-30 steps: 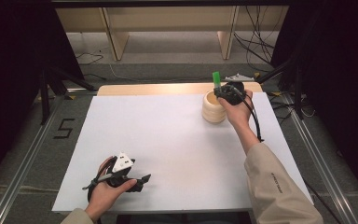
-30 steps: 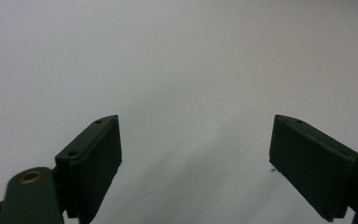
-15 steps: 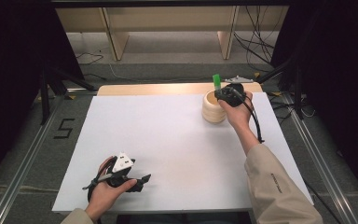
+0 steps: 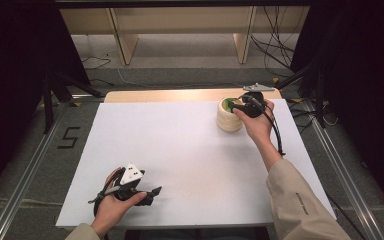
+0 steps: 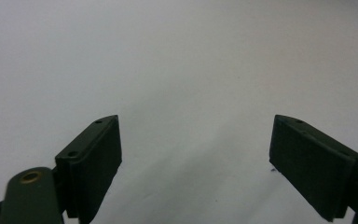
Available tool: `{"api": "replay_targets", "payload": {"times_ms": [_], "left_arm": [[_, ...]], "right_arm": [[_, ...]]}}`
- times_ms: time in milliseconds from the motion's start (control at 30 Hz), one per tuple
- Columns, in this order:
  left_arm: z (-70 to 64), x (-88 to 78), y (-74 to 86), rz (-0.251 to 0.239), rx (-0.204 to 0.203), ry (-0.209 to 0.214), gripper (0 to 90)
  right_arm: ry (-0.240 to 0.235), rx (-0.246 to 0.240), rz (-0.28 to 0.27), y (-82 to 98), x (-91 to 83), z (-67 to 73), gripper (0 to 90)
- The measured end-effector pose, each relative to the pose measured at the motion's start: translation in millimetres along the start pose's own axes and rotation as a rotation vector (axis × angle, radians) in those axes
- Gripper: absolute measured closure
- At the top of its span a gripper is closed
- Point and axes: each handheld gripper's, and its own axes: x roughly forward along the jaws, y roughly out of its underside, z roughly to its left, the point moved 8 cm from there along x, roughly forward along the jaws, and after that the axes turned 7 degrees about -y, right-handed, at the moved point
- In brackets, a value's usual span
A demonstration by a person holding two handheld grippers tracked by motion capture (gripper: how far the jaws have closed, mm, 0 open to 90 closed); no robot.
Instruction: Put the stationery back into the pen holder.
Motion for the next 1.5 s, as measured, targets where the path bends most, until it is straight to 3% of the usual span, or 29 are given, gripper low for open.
{"api": "replay_targets", "payload": {"times_ms": [200,1067,1233,1500], "left_arm": [[-0.2,0.2,0.0,0.000,-0.001,0.000,16.5],[-1.4,1.2,0.5,0.001,-0.009,0.002,16.5],[-0.9,1.0,1.0,0.001,-0.011,-0.001,16.5],[-1.5,2.1,1.6,0.010,-0.007,-0.002,16.5]], "right_arm": [[-0.011,0.002,0.007,4.9,-9.7,3.2,29.5],[-0.106,-0.003,0.070,39.5,-50.4,22.6,25.6],[-0.145,0.003,0.083,57.6,-64.7,32.8,25.8],[-0.231,0.023,0.099,101.5,-96.7,51.7,25.4]]}}
